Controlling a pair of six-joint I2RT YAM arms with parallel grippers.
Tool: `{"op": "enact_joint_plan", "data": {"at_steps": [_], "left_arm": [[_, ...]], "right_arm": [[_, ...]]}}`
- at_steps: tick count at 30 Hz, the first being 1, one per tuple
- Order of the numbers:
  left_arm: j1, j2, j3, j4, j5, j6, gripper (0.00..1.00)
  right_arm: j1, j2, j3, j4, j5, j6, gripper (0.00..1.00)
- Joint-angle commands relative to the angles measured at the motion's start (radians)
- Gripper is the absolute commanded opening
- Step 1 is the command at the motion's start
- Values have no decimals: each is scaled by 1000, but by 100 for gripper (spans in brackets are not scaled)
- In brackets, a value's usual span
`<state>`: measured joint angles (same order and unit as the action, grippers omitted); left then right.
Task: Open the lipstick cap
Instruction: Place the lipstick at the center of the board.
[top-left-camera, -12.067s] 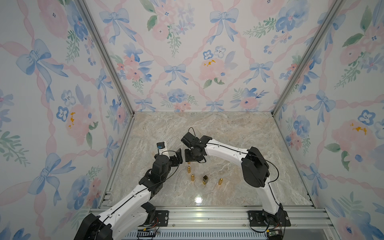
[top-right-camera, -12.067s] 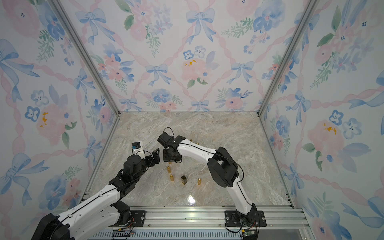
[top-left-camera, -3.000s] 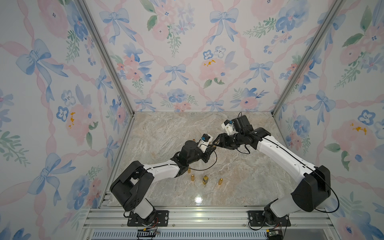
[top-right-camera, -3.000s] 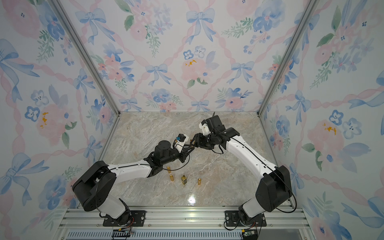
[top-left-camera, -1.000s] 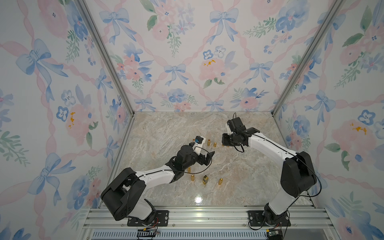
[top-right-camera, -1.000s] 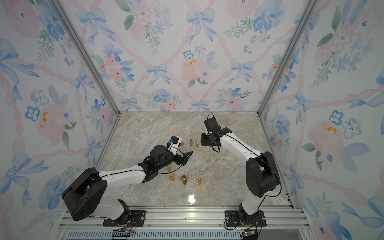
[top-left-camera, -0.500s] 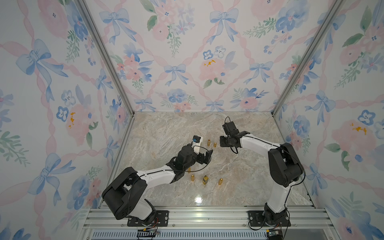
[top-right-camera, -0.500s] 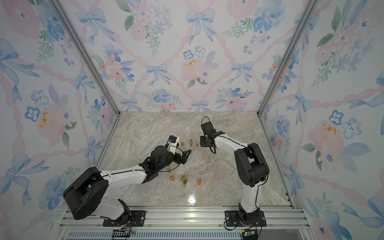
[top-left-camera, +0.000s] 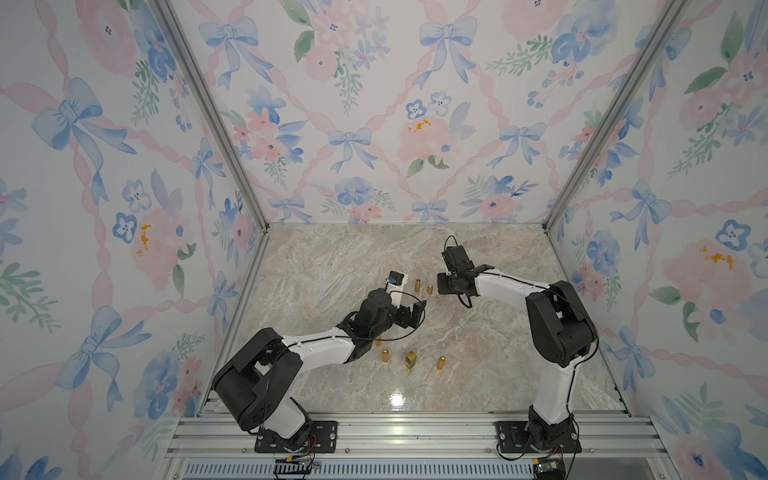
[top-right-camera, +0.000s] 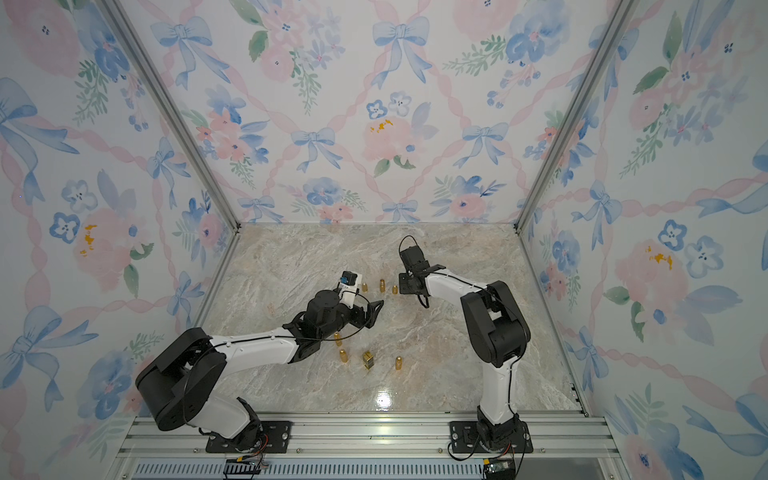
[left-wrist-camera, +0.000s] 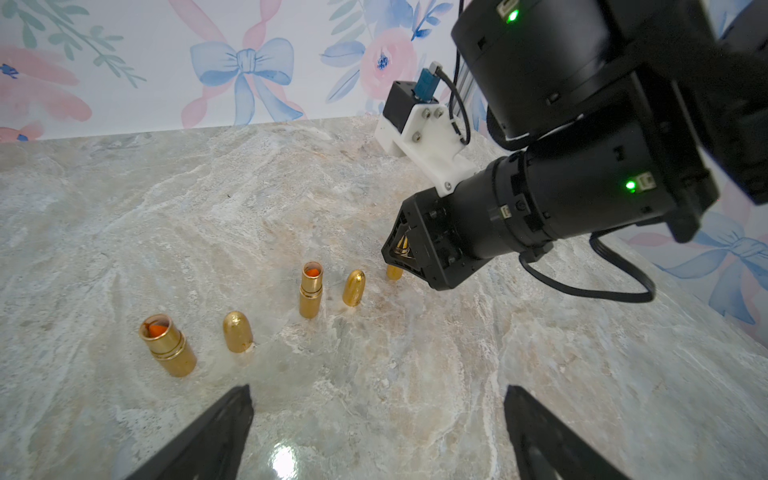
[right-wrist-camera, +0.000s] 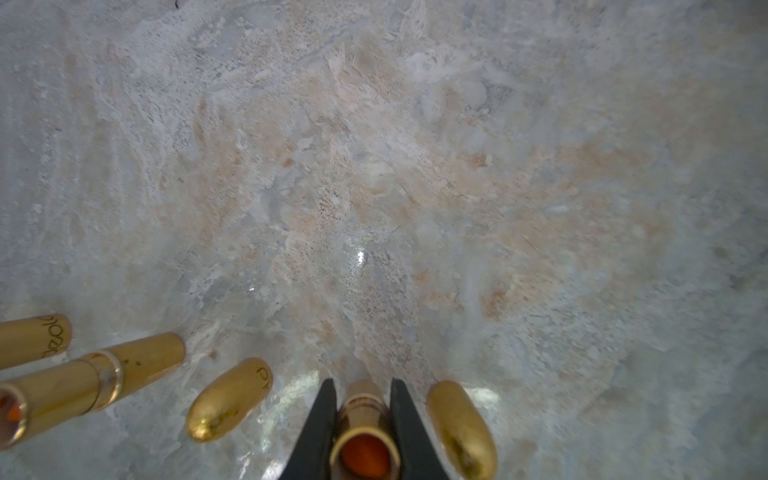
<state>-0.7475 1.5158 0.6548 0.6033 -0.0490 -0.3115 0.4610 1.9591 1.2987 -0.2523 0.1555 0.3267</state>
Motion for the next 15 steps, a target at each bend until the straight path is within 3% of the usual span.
{"op": "enact_joint_plan", "data": {"at_steps": [1,15], "left_arm": [[-7,9,22,-10,-16,12,98],[-7,1,22,-22,-29,25,98]], "right_arm": [[7,22,-5,23,19,-18,21],[16,35,-29,37,35,-28,21]]}}
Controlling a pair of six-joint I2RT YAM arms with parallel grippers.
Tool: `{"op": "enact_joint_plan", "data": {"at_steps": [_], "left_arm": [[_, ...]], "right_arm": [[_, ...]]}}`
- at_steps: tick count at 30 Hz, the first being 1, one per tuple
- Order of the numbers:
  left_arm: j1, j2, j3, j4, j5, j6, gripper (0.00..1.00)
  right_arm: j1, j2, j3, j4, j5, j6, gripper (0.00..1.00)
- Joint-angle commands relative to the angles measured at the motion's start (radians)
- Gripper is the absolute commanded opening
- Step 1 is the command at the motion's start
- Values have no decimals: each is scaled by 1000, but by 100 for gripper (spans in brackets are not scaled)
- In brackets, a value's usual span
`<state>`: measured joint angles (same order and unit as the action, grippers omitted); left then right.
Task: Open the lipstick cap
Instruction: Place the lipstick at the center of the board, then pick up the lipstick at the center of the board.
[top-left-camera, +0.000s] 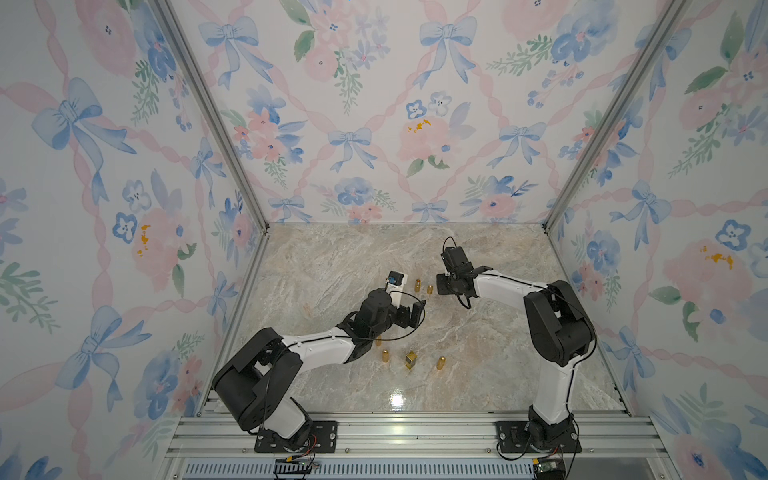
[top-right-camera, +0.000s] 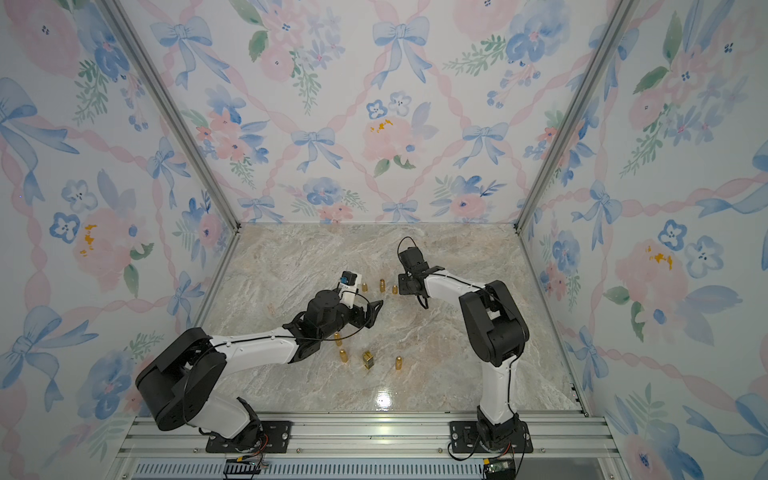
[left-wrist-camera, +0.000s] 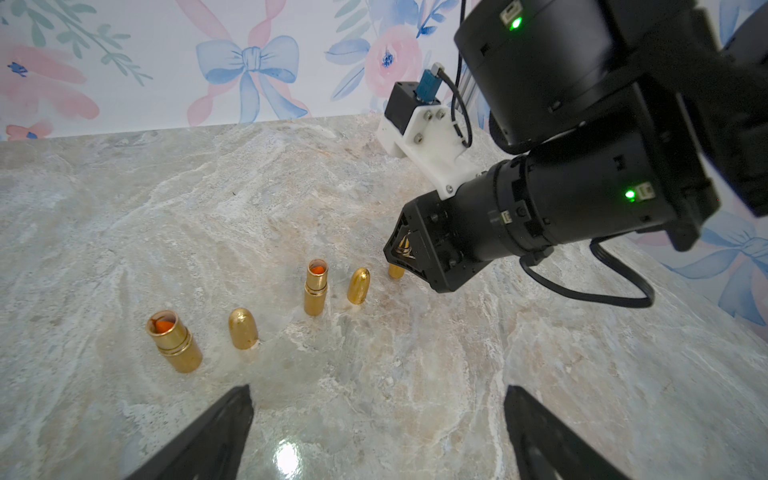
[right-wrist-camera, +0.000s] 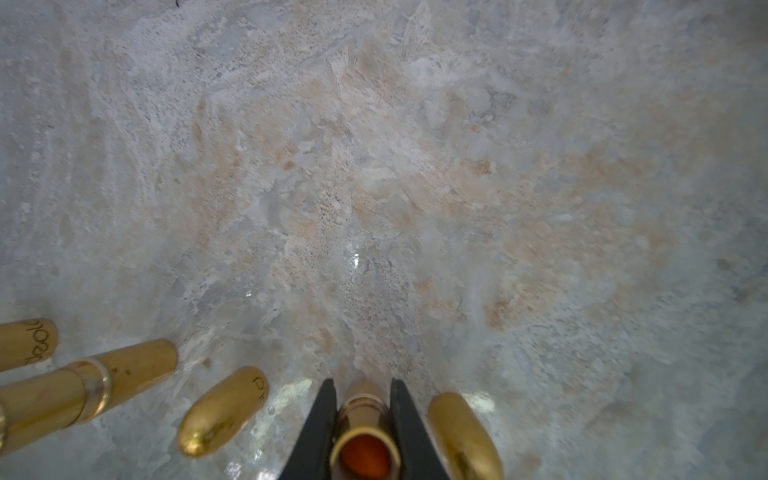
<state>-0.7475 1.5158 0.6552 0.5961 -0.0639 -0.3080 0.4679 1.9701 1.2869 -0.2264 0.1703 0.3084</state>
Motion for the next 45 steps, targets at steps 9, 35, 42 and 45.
{"op": "enact_joint_plan", "data": {"at_steps": [9,35,42,45], "left_arm": [[-6,-12,21,-21,-29,36,98],[12,-219,-28,-210,-152,-8,98],[82,-333,-64,-340,-190,-96,98],[124,-387,-101,-356,-181,-146,98]], "right_arm": [[20,0,5,-8,29,-18,32],[93,-175,203,-424,29,23,57],[237,-195,306,-663,-8,90,61],[305,-189,331,-717,-38,137,62]]}}
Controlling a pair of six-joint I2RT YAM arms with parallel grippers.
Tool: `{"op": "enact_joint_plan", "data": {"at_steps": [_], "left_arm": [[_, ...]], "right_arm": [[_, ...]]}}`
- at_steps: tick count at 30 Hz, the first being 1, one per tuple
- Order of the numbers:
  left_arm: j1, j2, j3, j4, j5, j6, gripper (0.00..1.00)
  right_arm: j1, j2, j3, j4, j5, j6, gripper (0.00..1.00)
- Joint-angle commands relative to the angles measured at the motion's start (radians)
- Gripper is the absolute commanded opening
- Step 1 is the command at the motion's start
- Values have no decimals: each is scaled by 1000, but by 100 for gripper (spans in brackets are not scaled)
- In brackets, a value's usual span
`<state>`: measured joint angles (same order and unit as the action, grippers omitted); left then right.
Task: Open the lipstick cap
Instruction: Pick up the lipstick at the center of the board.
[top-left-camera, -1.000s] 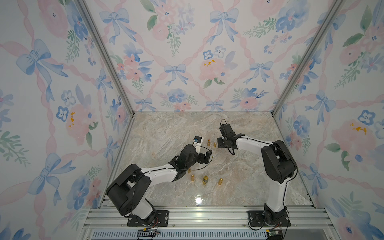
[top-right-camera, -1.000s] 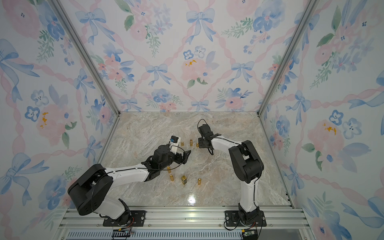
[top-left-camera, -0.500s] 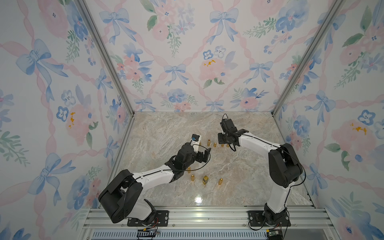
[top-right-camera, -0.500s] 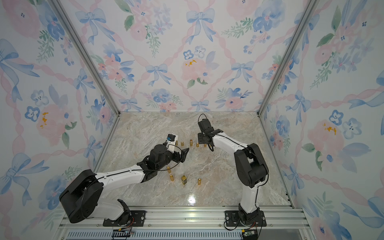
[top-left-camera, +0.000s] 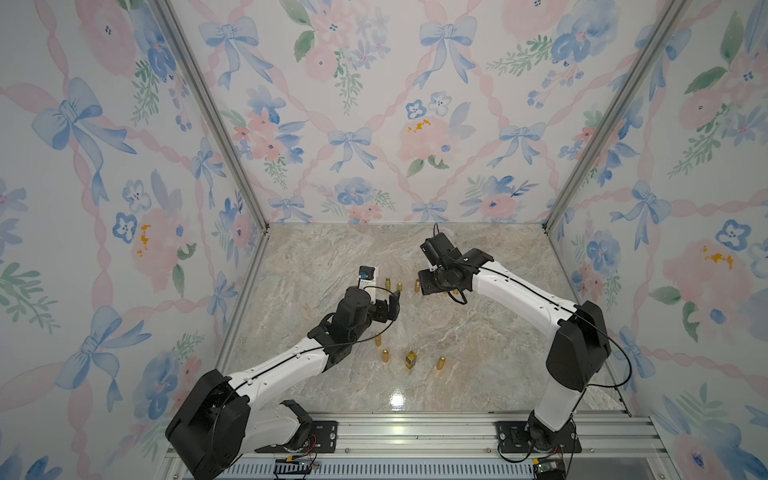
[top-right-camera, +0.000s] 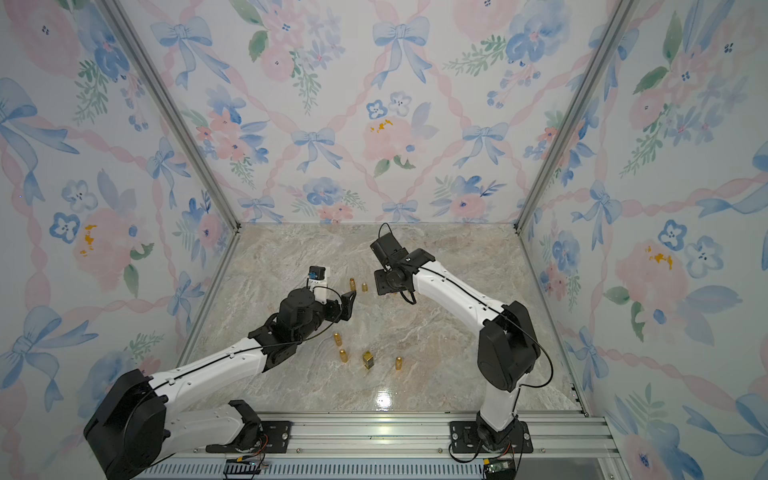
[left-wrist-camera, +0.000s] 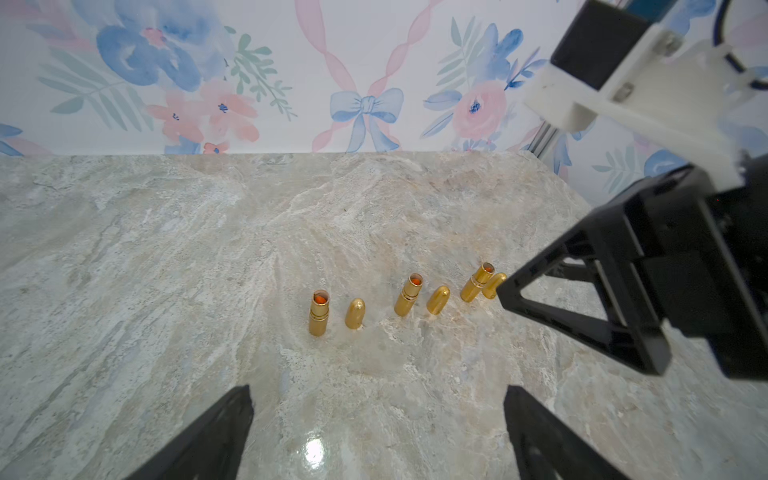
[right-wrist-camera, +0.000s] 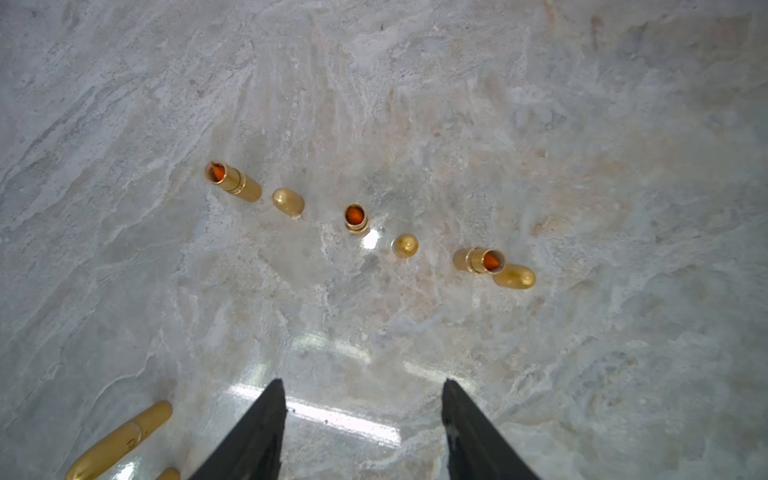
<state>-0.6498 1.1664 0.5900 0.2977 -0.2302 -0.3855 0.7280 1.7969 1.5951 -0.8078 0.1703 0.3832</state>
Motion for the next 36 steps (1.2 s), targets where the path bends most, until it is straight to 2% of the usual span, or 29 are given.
{"op": "enact_joint_plan", "data": {"at_steps": [1,7,11,18,36], "left_arm": [[39,-55,-46,-64,-13,-78,98],[74,-120,-90,-101,-57,-113,98],[90,-152,-116,-120,-82,-128,98],[115,-244,-171,-130,-136,-176,98],[128,-316,-222,-134,-184,-212,98]], "right_arm": [[69,-16,23,-140,-48,81,63],[173,15,42,-125,-162,169,63],[236,39,51,-87,-172,194,64],[295,168,128,-71,-210,218,62],[312,355,203,-37,-179,212,48]]}}
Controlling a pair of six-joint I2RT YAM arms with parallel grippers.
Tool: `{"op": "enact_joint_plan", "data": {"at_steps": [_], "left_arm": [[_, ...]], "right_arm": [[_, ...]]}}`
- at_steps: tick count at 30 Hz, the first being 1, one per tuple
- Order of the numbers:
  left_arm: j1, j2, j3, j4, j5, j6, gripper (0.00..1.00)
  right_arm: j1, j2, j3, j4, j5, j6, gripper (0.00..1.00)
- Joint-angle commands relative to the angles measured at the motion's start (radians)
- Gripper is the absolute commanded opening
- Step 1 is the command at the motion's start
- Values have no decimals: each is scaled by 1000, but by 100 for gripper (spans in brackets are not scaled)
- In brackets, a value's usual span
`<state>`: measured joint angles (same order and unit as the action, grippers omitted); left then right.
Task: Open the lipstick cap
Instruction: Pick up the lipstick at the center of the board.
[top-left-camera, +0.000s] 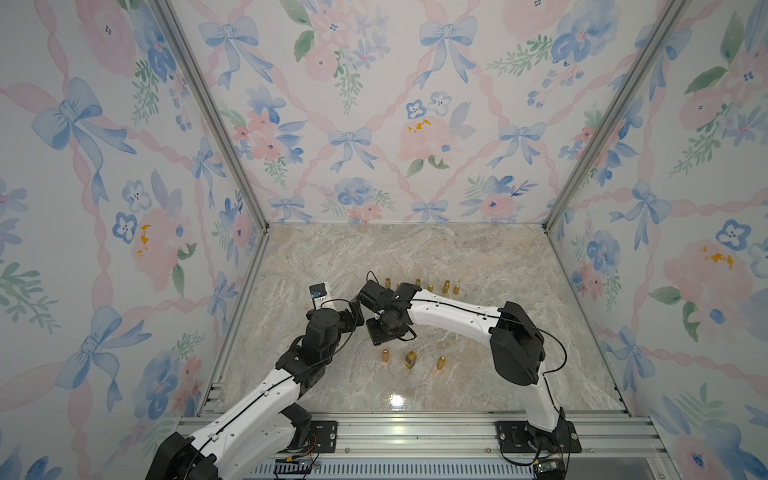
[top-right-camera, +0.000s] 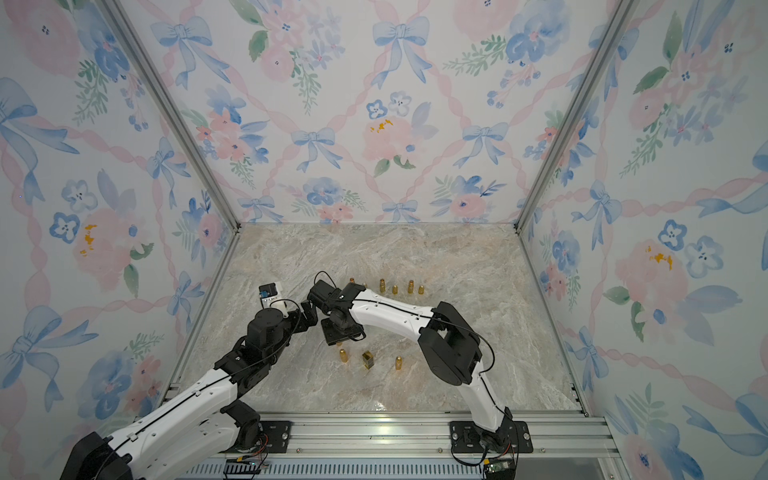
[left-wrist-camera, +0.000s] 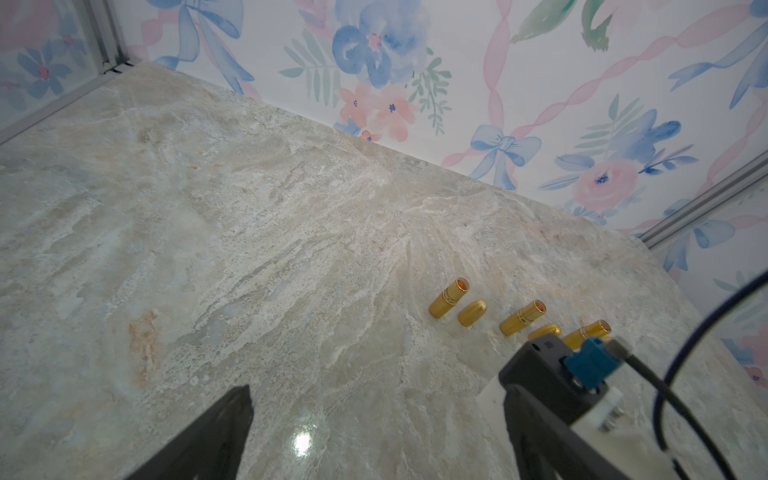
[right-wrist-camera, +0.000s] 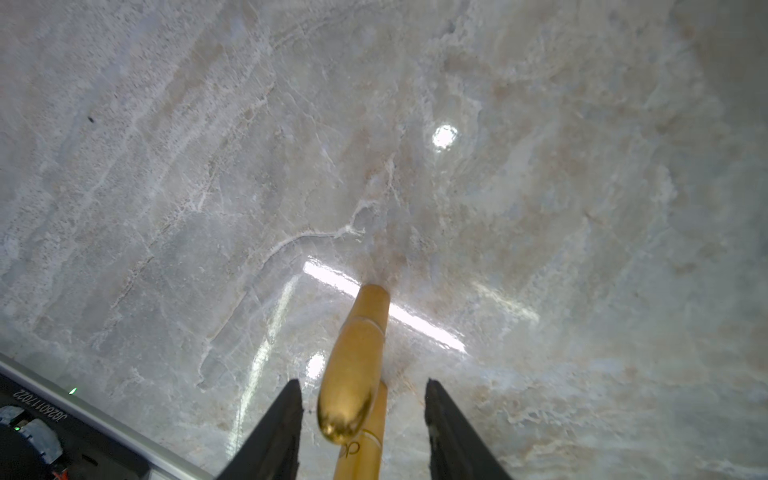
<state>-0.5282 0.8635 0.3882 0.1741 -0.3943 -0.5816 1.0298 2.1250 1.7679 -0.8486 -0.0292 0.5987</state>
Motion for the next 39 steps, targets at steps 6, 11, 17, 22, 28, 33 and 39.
{"op": "enact_joint_plan", "data": {"at_steps": [6,11,17,22,28,33,39], "left_arm": [[9,-17,-24,-9,-21,-17,98],[10,-16,-22,-9,-20,-16,98],[12,-12,-22,-9,-21,-16,98],[12,-11,-21,-10,-18,-15,98],[14,-9,-18,-10,-17,-15,98],[13,0,-16,-8,-14,-14,98],[13,7,-9,-7,-8,-6,98]], "right_arm": [[9,62,42,0,31,-12,42],[9,76,45,10,31,-11,39],[4,90,45,10,31,-14,34],[-1,95,42,10,32,-20,31],[-4,96,36,10,32,-23,27],[-9,87,36,10,34,-28,24],[-19,62,35,-2,38,-38,21]]}}
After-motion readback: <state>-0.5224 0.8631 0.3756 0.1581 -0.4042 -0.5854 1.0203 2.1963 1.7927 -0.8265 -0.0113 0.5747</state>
